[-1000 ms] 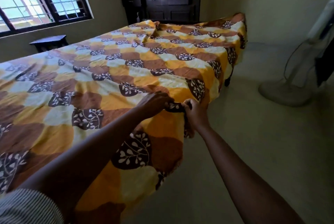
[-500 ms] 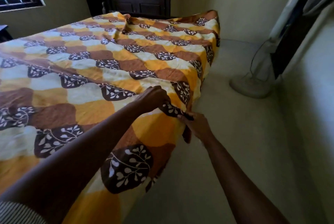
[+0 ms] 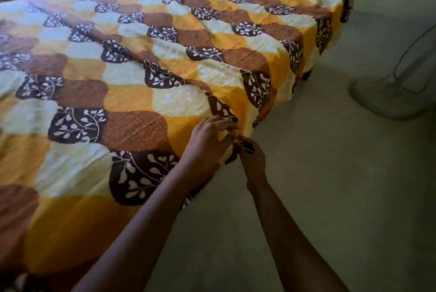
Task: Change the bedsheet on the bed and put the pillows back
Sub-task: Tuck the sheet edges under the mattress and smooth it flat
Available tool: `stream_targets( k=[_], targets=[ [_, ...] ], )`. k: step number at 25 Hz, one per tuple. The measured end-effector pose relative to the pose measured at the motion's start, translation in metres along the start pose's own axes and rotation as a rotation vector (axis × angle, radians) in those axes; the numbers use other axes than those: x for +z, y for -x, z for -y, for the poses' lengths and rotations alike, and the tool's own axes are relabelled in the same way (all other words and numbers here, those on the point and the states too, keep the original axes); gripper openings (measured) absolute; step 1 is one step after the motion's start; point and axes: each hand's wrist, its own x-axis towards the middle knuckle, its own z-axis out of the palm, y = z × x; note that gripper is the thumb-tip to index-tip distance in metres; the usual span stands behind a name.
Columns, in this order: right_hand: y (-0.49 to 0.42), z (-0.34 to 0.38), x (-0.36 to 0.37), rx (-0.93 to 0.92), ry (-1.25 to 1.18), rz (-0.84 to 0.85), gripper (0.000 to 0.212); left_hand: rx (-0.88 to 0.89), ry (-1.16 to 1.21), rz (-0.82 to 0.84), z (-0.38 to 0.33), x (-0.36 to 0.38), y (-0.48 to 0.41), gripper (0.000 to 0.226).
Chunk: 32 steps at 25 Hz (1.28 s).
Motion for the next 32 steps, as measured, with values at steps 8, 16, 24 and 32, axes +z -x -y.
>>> stream_targets(
  k=[8, 16, 24, 32],
  targets=[
    [0.054, -0.066, 0.021, 0.539, -0.429, 0.584, 0.065, -1.16, 1.03, -0.324, 0.009, 0.048, 0.156, 0.017],
    [0.078, -0.109, 0.064, 0.402, -0.411, 0.508, 0.009, -1.059, 1.512, -0.916, 0.065, 0.051, 0.257, 0.061],
    [0.112, -0.115, 0.099, 0.364, -0.633, 0.484, 0.024, -1.065, 1.306, -1.025, 0.078, 0.052, 0.271, 0.035],
    [0.176, -0.121, 0.119, 0.397, -0.749, 0.493, 0.026, -1.087, 1.644, -0.963, -0.002, 0.016, 0.302, 0.013]
  ],
)
